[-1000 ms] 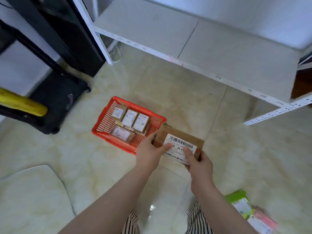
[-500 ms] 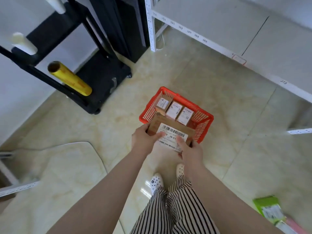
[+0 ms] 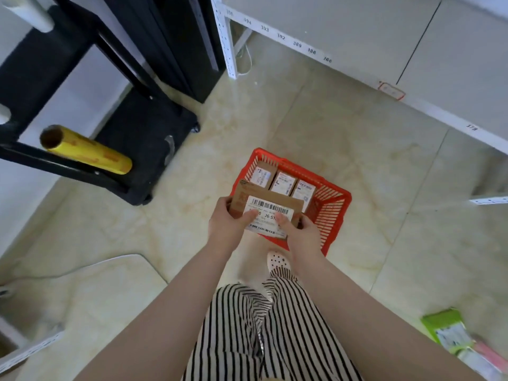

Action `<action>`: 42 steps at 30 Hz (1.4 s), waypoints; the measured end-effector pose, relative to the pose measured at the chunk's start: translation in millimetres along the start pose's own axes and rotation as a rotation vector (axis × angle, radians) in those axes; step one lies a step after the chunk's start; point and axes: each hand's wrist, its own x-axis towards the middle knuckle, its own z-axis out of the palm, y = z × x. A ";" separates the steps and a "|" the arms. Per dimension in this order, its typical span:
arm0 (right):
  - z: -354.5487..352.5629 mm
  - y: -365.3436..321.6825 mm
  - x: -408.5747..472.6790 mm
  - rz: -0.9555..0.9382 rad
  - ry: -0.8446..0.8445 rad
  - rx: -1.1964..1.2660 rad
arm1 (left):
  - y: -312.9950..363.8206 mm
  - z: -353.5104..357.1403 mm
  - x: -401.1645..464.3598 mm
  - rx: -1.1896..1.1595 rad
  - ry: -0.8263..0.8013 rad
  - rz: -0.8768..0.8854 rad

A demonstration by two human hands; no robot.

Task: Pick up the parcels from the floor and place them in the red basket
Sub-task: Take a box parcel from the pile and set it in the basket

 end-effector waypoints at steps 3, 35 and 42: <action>12.0 -4.4 17.4 0.001 0.039 -0.031 | 6.9 1.7 22.9 0.033 -0.032 0.010; 39.6 216.2 344.7 0.124 0.210 -0.310 | -198.1 161.3 328.8 0.709 -0.273 0.009; 45.7 227.9 381.1 0.167 0.169 -0.375 | -220.2 186.0 361.0 0.799 -0.279 -0.013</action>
